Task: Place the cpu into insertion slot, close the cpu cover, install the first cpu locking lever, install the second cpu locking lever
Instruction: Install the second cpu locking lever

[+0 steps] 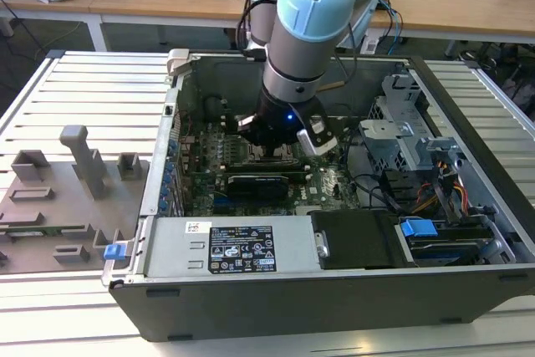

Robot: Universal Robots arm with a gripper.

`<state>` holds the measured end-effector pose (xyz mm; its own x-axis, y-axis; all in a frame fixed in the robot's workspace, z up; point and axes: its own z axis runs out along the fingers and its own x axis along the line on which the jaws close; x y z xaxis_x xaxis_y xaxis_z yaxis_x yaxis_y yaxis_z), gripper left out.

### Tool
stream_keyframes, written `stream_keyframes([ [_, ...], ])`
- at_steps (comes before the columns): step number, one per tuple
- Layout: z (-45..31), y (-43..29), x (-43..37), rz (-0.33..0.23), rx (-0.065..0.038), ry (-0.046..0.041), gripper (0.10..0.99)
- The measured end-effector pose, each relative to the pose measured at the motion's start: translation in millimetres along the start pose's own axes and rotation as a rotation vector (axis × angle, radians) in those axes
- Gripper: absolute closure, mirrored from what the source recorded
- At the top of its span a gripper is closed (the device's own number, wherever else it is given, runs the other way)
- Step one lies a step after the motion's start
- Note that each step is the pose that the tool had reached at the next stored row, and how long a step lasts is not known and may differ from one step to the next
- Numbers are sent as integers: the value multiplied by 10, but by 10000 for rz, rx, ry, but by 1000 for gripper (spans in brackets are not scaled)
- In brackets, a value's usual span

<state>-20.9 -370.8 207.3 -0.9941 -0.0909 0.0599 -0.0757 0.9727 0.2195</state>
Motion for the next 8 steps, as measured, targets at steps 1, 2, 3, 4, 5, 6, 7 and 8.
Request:
stream_keyframes([
  [1, 2, 11, -5, 9, 78, 6, 980],
  [2, 2, 15, -8, 10, 128, 10, 980],
  [3, -3, 33, -10, 23, 291, 22, 980],
  [4, -13, 52, -10, 35, 435, 33, 980],
  [5, -17, 73, -12, 47, 585, 45, 980],
  [6, -14, 93, -15, 53, 665, 51, 980],
  [7, -10, 111, -18, 57, 719, 55, 980],
  [8, -6, 157, -23, 67, 856, 65, 980],
])
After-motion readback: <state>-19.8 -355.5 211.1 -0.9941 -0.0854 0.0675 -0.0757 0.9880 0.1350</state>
